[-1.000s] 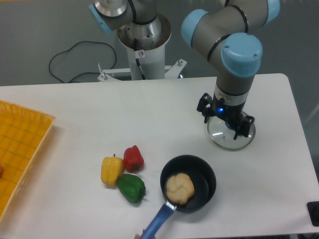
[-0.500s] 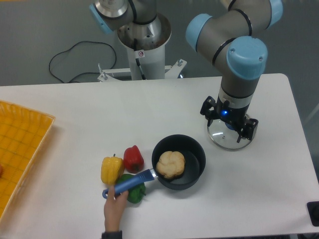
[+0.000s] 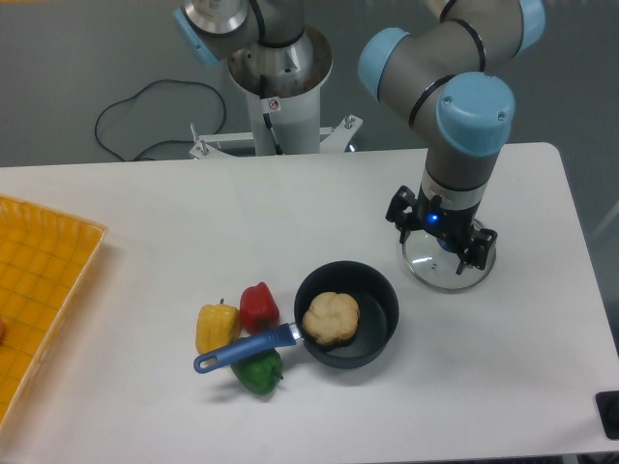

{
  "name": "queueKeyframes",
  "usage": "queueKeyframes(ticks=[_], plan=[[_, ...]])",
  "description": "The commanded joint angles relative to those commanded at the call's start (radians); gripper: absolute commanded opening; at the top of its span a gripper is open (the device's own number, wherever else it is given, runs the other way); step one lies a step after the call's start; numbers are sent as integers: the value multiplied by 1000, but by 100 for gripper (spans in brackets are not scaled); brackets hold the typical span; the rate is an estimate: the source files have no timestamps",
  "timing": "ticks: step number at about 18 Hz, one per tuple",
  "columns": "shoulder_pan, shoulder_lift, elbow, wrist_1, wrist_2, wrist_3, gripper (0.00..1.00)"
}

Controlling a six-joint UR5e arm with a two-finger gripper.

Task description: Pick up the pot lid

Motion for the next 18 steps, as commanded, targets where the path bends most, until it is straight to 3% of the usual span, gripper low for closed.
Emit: queueKeyframes(ticks=[2,7,10,18], plan=[[8,6,-31,43,18,2,100],[60,9,-61,45,45,12,100],[80,9,-83,39,46,216,100],[121,2,-161,54,35,574,100]])
